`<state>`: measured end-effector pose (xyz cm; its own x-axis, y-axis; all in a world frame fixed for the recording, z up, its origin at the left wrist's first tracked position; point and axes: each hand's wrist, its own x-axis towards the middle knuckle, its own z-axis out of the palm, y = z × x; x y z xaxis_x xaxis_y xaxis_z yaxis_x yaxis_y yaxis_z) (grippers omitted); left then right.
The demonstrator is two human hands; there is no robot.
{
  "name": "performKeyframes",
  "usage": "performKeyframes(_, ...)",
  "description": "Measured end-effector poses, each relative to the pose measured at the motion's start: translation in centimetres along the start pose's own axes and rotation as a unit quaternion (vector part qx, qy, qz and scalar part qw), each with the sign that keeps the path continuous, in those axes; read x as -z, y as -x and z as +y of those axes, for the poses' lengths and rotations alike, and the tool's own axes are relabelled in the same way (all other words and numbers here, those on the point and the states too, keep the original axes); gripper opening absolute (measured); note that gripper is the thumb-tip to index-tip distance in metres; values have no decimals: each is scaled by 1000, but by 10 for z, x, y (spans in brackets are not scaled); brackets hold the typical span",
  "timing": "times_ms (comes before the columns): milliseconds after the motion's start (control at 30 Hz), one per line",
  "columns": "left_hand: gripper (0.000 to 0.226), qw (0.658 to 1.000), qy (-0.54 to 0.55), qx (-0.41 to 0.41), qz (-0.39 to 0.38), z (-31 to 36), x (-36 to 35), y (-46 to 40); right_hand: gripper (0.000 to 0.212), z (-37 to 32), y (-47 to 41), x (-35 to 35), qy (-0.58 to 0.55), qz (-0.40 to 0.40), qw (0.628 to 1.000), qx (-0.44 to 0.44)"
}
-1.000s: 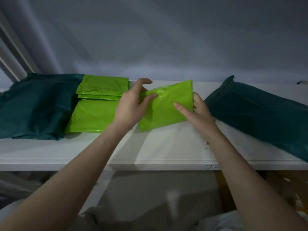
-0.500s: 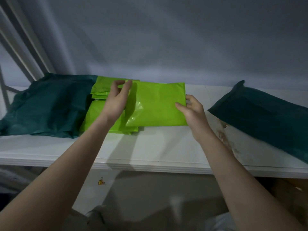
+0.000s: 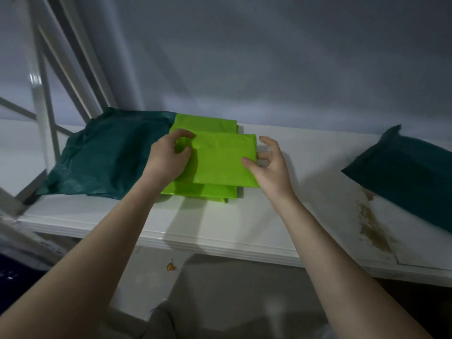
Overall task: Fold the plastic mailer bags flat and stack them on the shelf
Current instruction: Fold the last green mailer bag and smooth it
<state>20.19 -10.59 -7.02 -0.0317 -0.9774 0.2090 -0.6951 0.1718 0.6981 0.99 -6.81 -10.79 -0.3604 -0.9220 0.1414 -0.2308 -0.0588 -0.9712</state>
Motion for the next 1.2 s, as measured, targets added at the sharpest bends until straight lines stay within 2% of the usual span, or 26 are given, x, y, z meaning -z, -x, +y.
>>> performKeyframes(100, 30, 999, -45, 7, -14, -13, 5, -2, 46, 3, 2, -18, 43, -21, 999, 7)
performKeyframes(267, 43, 988, -151, 19, -29, -27, 5, -2, 54, 8, 8, -37, 172, -56, 983, 16)
performKeyframes(433, 57, 963, -265, -29, -46, -37, 0, -1, 56, 8, 14, -44, 321, -26, 945, 57)
performKeyframes(533, 58, 955, -278, -94, -37, -35, -5, 0, 61, 6, 17, -48, 334, -18, 935, 120)
performKeyframes(633, 59, 954, -264, -133, -57, -28, -16, 4, 65, 5, 21, -55, 372, -79, 909, 169)
performKeyframes(767, 60, 944, -292, -82, -131, -43, -31, 4, 57, 14, 24, -59, 408, -175, 887, 125)
performKeyframes(833, 62, 935, -307, -77, -160, -53, -37, 2, 57, 16, 24, -61, 410, -185, 885, 118)
performKeyframes(967, 66, 930, -315, -78, -170, -58, -40, -1, 58, 15, 24, -61, 410, -195, 885, 109)
performKeyframes(1067, 90, 926, -322, -83, -178, -54, -36, 2, 58, 12, 23, -59, 401, -204, 887, 104)
performKeyframes(1200, 64, 943, -294, -51, -145, -41, -31, 7, 65, 6, 22, -52, 381, -195, 896, 116)
